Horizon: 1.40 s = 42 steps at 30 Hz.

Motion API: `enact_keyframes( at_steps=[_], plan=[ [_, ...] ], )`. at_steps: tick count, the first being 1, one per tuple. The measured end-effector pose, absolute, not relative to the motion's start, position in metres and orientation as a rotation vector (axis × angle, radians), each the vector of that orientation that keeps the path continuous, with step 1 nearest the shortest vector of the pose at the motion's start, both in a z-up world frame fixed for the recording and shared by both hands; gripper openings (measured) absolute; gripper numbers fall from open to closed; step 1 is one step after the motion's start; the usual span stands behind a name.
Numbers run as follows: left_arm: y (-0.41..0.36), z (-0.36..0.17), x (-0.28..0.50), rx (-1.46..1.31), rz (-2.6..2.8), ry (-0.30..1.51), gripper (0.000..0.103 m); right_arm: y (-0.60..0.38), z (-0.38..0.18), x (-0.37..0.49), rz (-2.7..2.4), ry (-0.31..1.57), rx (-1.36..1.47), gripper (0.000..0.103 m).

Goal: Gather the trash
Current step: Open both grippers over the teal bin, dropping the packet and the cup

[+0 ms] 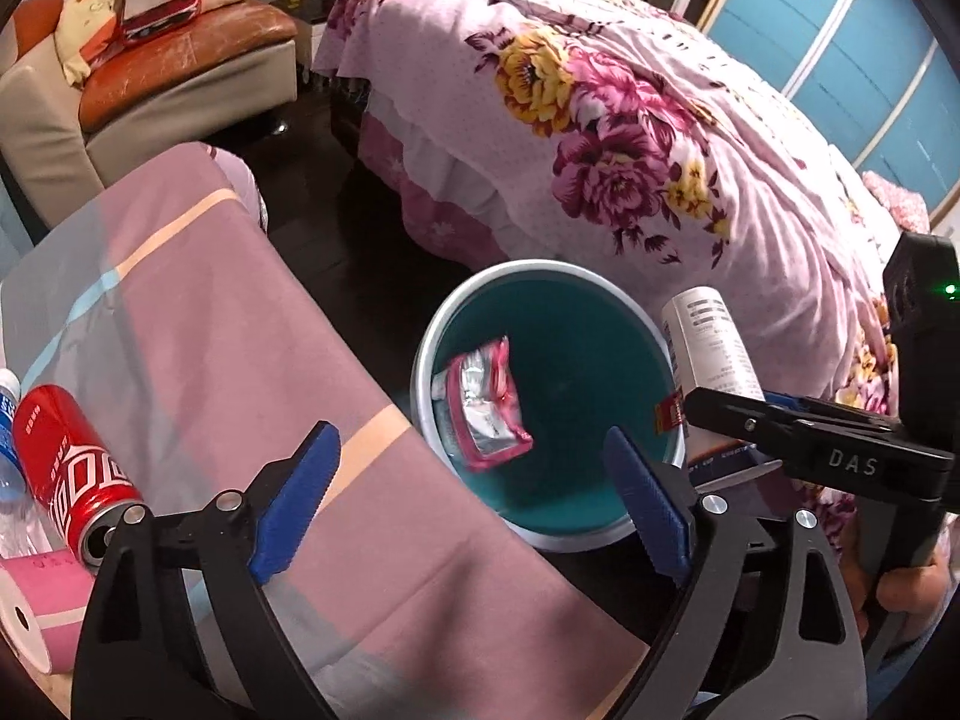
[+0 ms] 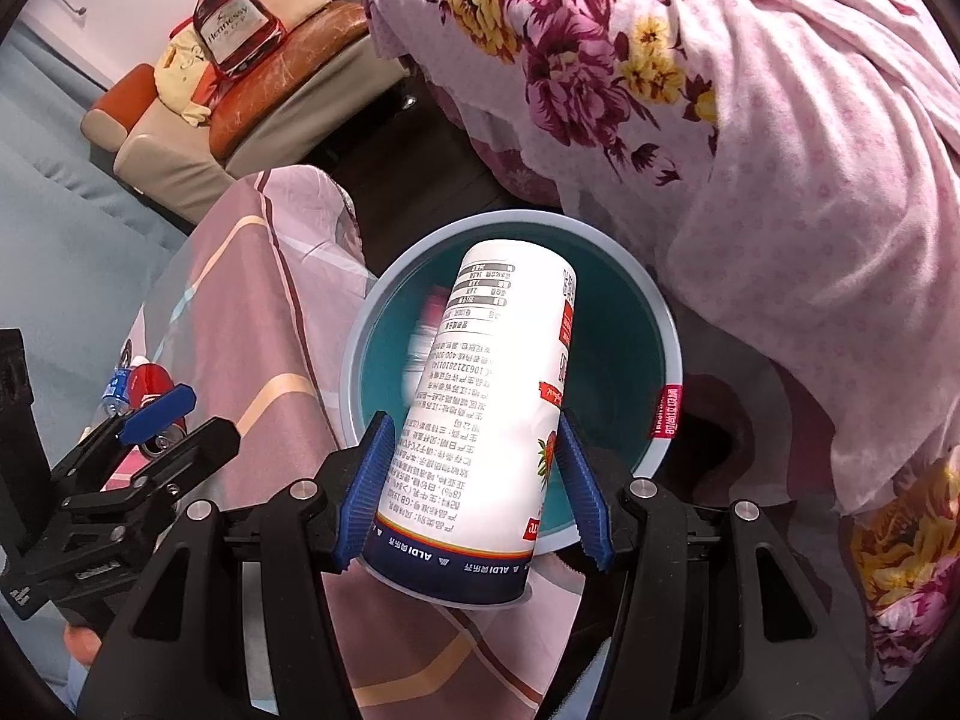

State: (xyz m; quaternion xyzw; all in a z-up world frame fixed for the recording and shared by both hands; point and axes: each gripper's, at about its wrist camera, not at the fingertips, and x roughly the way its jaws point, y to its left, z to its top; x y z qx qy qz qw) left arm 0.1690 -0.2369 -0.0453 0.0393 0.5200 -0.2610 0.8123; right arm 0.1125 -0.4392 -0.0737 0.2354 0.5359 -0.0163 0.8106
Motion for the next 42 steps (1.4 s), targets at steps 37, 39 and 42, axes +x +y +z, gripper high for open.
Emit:
enact_keyframes(
  at_steps=[37,39,42],
  plan=[
    [-0.122,-0.010,0.119,-0.030,-0.471,1.060,0.093,-0.357,-0.057,0.111,-0.007,1.220,0.394,0.075],
    [-0.110,-0.005,0.111,-0.031,-0.458,1.048,0.093,-0.346,-0.053,0.107,0.010,1.218,0.384,0.075],
    [-0.089,0.002,0.099,-0.032,-0.434,1.031,0.094,-0.326,-0.047,0.101,0.041,1.219,0.362,0.075]
  ],
)
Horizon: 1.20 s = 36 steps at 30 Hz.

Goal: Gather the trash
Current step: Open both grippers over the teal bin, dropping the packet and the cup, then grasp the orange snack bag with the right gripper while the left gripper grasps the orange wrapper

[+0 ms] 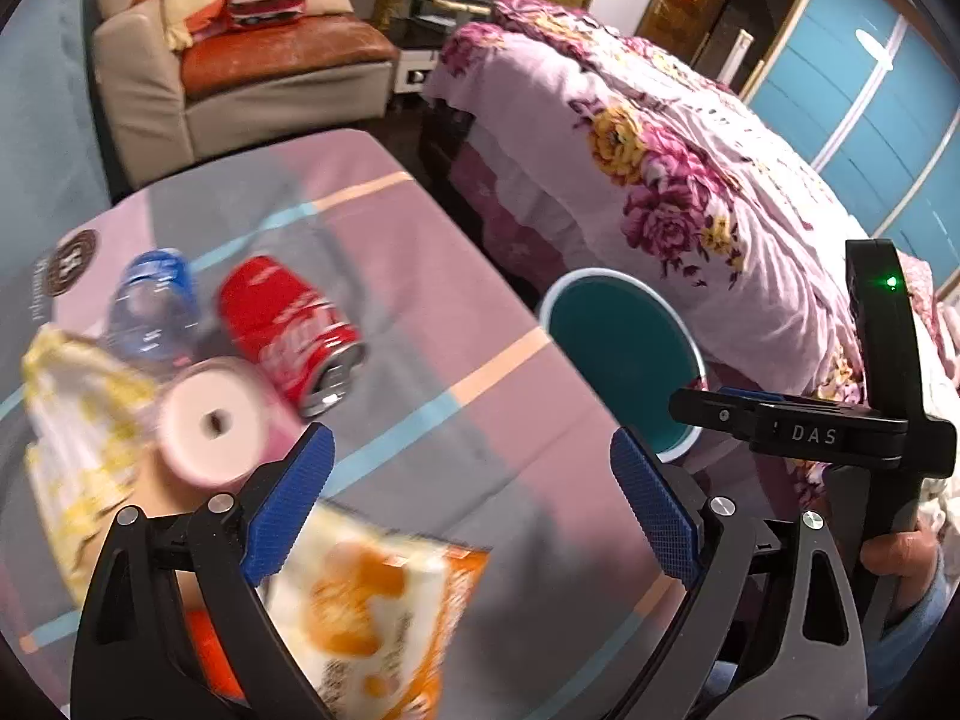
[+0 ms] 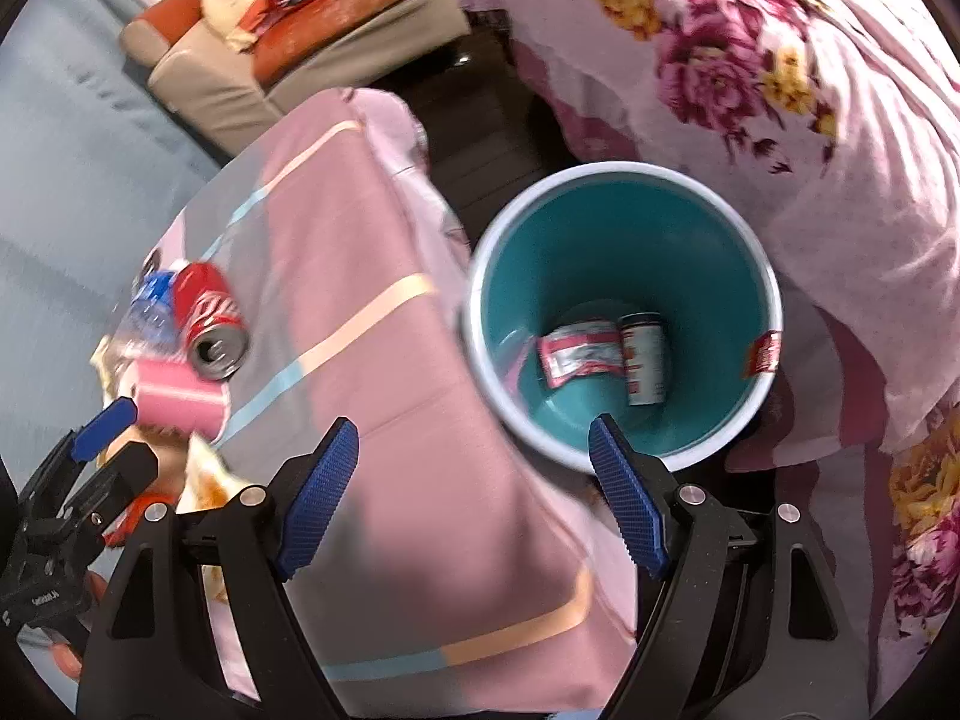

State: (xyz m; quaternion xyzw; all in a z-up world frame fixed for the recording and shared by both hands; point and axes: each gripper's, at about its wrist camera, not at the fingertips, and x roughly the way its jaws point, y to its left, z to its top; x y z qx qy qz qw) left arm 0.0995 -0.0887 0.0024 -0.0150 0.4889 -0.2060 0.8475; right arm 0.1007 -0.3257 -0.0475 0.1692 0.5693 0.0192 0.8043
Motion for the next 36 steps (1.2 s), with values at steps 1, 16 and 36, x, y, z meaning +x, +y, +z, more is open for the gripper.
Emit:
enact_keyframes(
  at_steps=[1,16,36],
  plan=[
    [-0.080,0.005,0.095,-0.031,-0.422,1.026,0.094,-0.321,-0.046,0.099,0.048,1.221,0.358,0.075],
    [0.049,0.002,0.045,-0.134,-0.227,1.004,0.094,-0.211,-0.057,0.074,0.223,1.338,0.238,0.075],
    [0.116,-0.061,0.013,-0.268,-0.182,1.081,0.095,-0.133,-0.089,0.061,0.264,1.386,0.233,0.075]
  ],
)
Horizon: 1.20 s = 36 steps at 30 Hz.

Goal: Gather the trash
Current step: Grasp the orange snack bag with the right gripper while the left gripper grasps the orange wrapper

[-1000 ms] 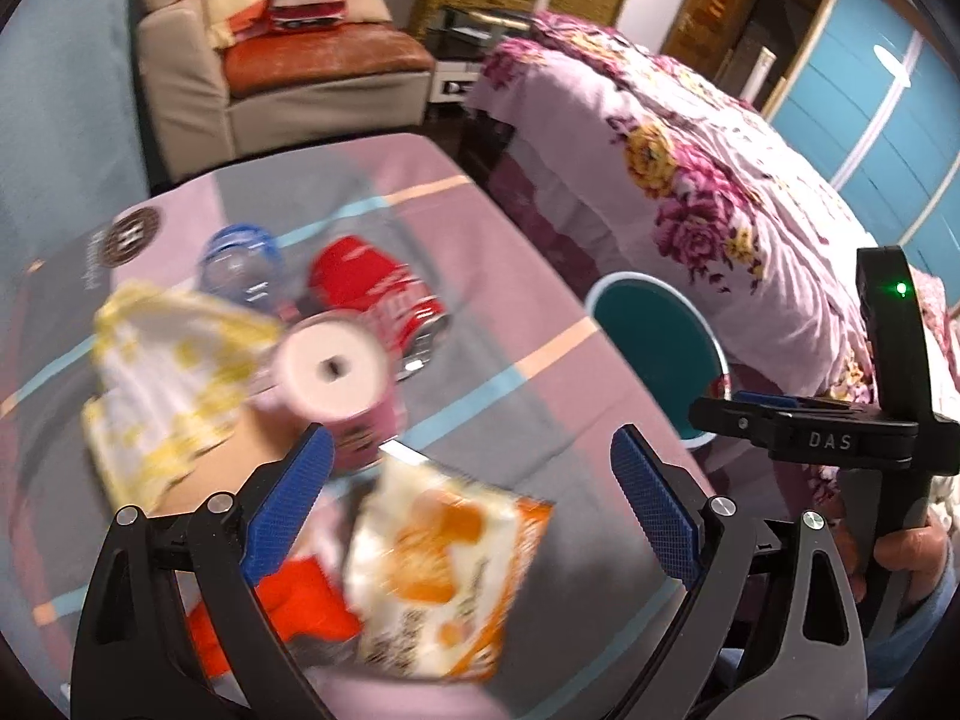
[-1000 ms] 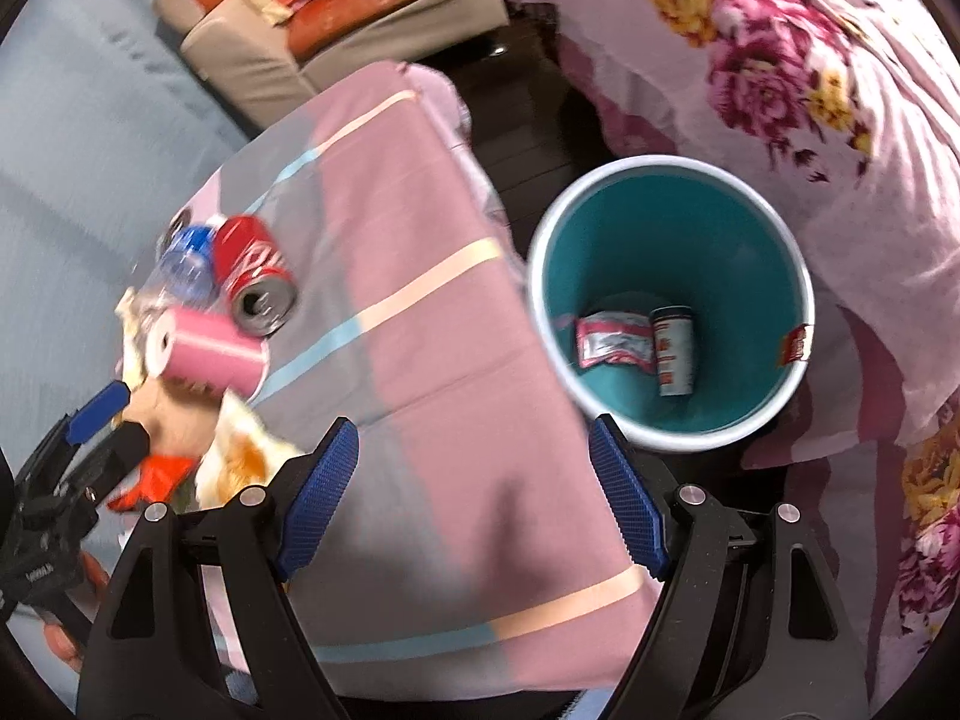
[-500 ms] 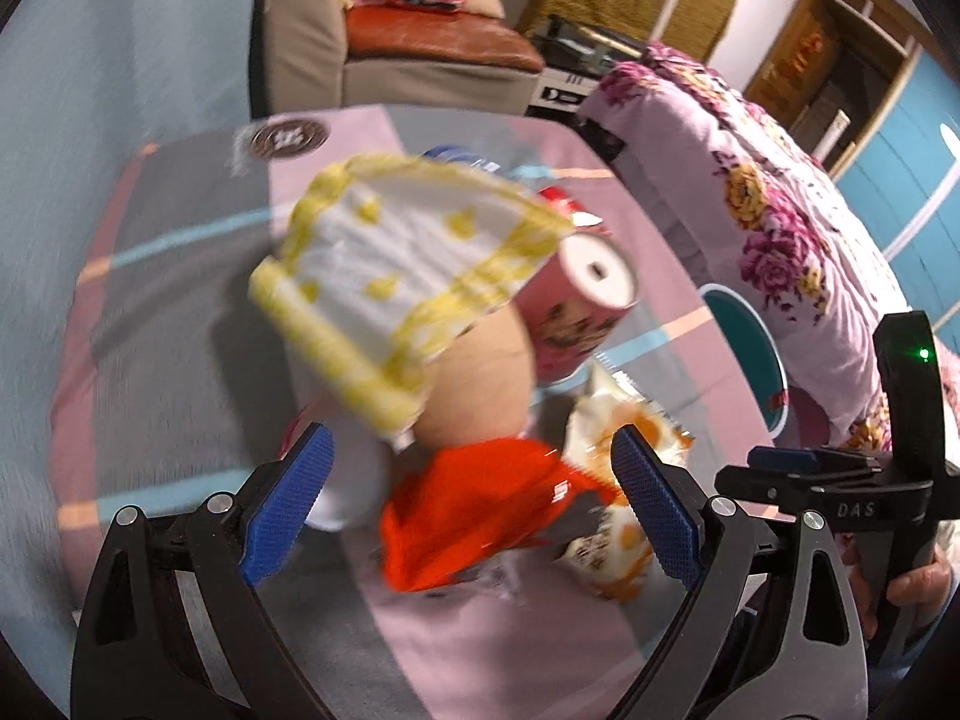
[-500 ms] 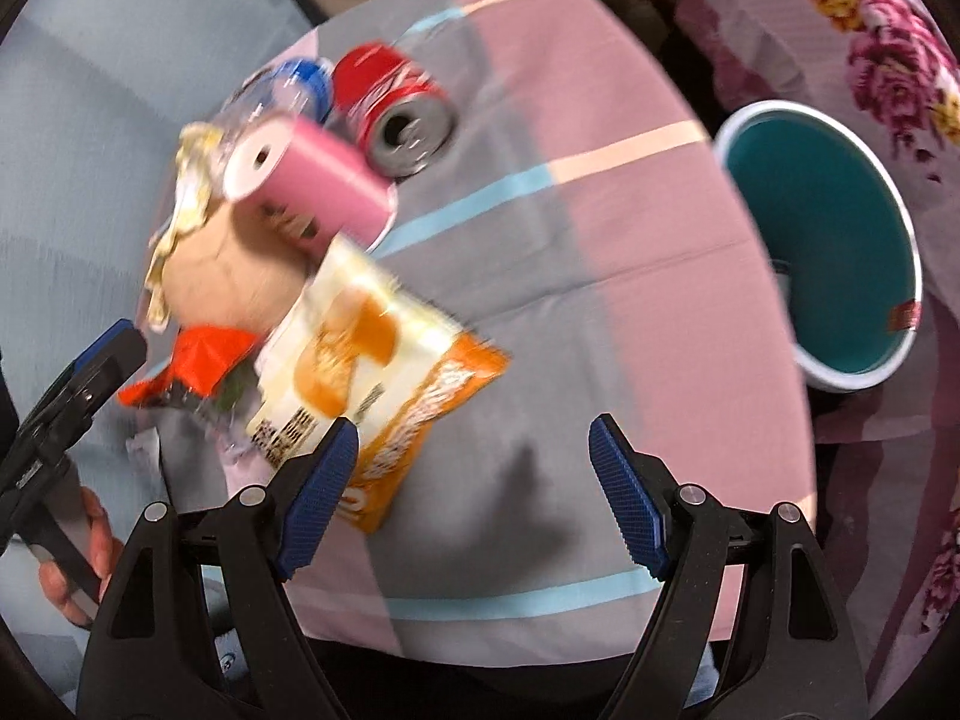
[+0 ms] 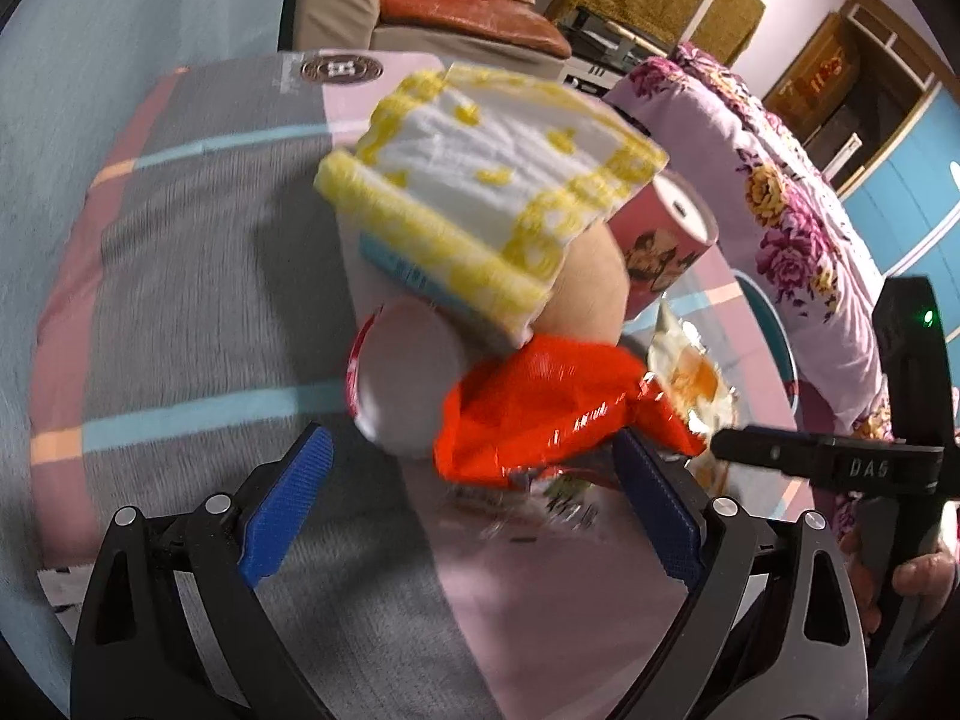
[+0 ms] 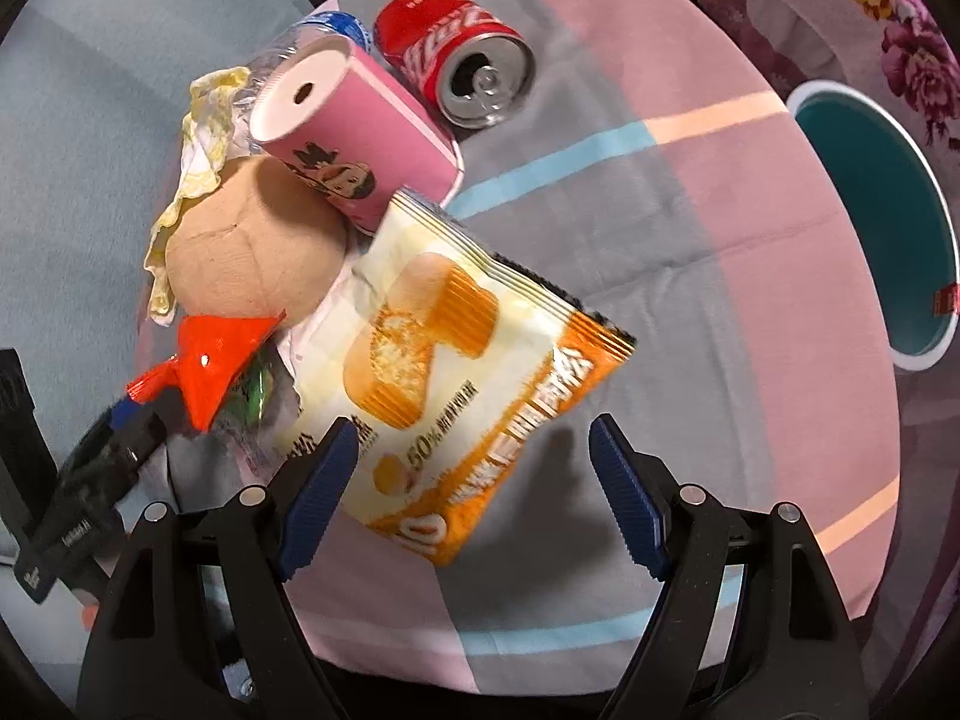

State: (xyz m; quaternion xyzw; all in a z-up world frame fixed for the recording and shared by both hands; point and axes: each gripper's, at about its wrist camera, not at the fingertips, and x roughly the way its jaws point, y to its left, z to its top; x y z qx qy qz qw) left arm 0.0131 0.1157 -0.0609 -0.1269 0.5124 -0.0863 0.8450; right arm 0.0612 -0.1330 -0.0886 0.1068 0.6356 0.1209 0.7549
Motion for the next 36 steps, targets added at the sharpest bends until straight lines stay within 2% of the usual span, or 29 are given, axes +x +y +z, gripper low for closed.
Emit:
enact_keyframes(
  at_steps=[2,3,4,5,7,14,22,29,36],
  plan=[
    [0.116,-0.066,0.012,-0.265,-0.183,1.095,0.095,-0.127,-0.089,0.061,0.263,1.375,0.220,0.068],
    [0.116,-0.068,0.011,-0.264,-0.182,1.095,0.095,-0.125,-0.091,0.060,0.262,1.375,0.214,0.058],
    [0.117,-0.070,0.011,-0.267,-0.181,1.095,0.095,-0.122,-0.093,0.061,0.261,1.377,0.210,0.038],
    [0.118,-0.071,0.012,-0.270,-0.180,1.097,0.095,-0.120,-0.097,0.060,0.270,1.386,0.214,0.029],
    [0.119,-0.072,0.012,-0.274,-0.177,1.102,0.094,-0.120,-0.098,0.060,0.278,1.390,0.224,0.022],
    [0.129,-0.068,0.008,-0.275,-0.160,1.087,0.094,-0.129,-0.076,0.051,0.273,1.302,0.161,0.013],
    [0.150,-0.056,-0.011,-0.348,-0.227,1.074,0.094,-0.145,-0.049,0.044,0.225,1.219,0.093,0.013],
    [0.157,-0.057,0.007,-0.470,-0.205,1.077,0.094,-0.138,-0.037,0.049,0.259,1.197,0.090,0.013],
    [0.124,-0.061,0.025,-0.368,-0.145,1.090,0.094,-0.147,-0.031,0.052,0.236,1.165,0.063,0.013]
  ],
)
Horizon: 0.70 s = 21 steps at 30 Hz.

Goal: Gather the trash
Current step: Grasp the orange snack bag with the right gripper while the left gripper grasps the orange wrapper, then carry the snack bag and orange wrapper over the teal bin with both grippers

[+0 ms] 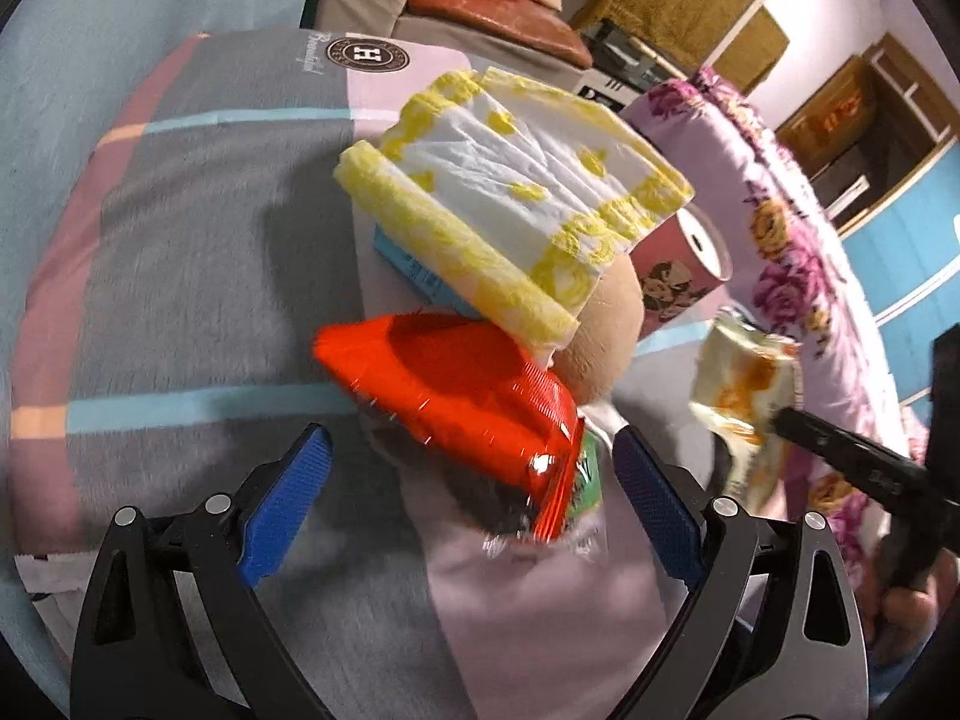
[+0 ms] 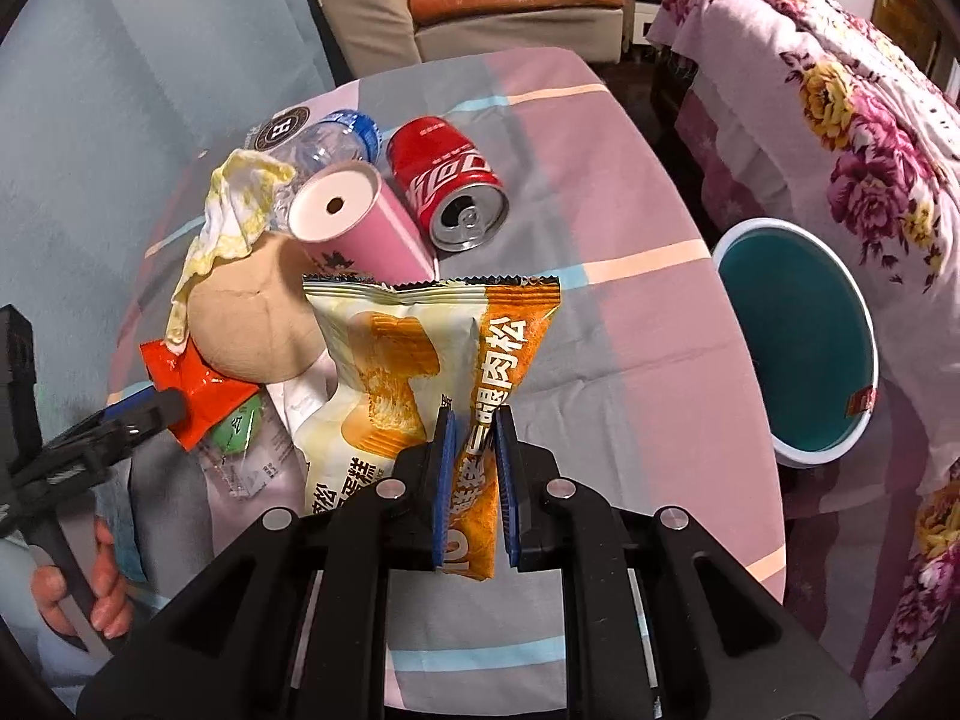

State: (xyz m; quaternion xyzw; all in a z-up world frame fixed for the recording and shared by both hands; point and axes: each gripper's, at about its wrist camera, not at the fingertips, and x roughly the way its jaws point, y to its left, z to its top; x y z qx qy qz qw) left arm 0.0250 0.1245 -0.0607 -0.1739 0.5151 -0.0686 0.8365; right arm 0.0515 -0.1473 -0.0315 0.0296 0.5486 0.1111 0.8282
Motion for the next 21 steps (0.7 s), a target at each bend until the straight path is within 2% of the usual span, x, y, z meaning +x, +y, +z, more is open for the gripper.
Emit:
enact_keyframes(
  at_steps=[2,3,4,5,6,7,11,21],
  plan=[
    [0.118,-0.063,0.029,-0.340,-0.118,1.090,0.094,-0.150,-0.031,0.052,0.233,1.162,0.068,0.013],
    [0.116,-0.063,0.030,-0.322,-0.106,1.087,0.089,-0.151,-0.031,0.053,0.233,1.162,0.069,0.013],
    [0.114,-0.063,0.029,-0.307,-0.097,1.084,0.072,-0.152,-0.031,0.053,0.233,1.163,0.071,0.013],
    [0.112,-0.063,0.030,-0.299,-0.096,1.086,0.065,-0.154,-0.031,0.053,0.233,1.163,0.073,0.013],
    [0.112,-0.064,0.030,-0.294,-0.097,1.090,0.044,-0.155,-0.031,0.054,0.233,1.163,0.075,0.013],
    [0.111,-0.065,0.030,-0.291,-0.097,1.098,0.033,-0.157,-0.031,0.054,0.233,1.164,0.078,0.013],
    [0.114,-0.064,0.024,-0.276,-0.091,1.094,0.028,-0.160,-0.031,0.056,0.238,1.161,0.090,0.013],
    [0.110,-0.024,-0.015,-0.238,-0.154,1.029,0.027,-0.180,-0.025,0.059,0.249,1.126,0.129,0.013]
  ],
)
